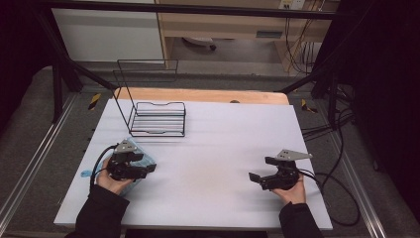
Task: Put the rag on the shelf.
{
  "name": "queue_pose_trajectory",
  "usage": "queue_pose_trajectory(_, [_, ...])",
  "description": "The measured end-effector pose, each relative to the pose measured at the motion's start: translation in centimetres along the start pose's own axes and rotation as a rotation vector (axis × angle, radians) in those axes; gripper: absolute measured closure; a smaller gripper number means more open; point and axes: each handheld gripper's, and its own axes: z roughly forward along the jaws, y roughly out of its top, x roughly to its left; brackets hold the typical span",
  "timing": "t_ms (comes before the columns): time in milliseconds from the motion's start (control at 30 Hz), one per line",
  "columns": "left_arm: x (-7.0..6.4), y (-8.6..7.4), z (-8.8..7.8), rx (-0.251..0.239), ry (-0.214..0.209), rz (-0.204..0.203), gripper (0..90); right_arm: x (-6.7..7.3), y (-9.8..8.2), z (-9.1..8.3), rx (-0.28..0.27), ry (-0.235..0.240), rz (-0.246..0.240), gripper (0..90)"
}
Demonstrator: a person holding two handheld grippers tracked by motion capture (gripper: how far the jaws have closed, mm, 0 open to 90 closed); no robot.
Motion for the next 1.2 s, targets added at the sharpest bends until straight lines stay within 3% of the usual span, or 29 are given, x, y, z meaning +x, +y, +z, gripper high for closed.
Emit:
queue_pose_trajectory(167, [0.2, -0.6, 0.9, 0.042, 0.029, 0.008, 49.8, 0.0, 0.0, 0.1, 0.008, -0.003, 0.001, 1.0])
queue_pose_trajectory(433, [-0.1, -1.1, 2.1, 0.09, 0.09, 0.049, 61.5, 0.0, -0.1, 0.2, 0.017, -0.007, -0.001, 1.0])
queue_pose_trajectory(833, [0.3, -0.9, 2.2, 0.099, 0.12, -0.003, 80.0, 0.0, -0.1, 0.3, 0.023, -0.005, -0.003, 1.0])
queue_pose_trajectory(1200, [0.6, -0.6, 1.1, 0.05, 0.091, -0.059, 83.1, 0.0, -0.1, 0.2, 0.02, -0.003, -0.002, 1.2])
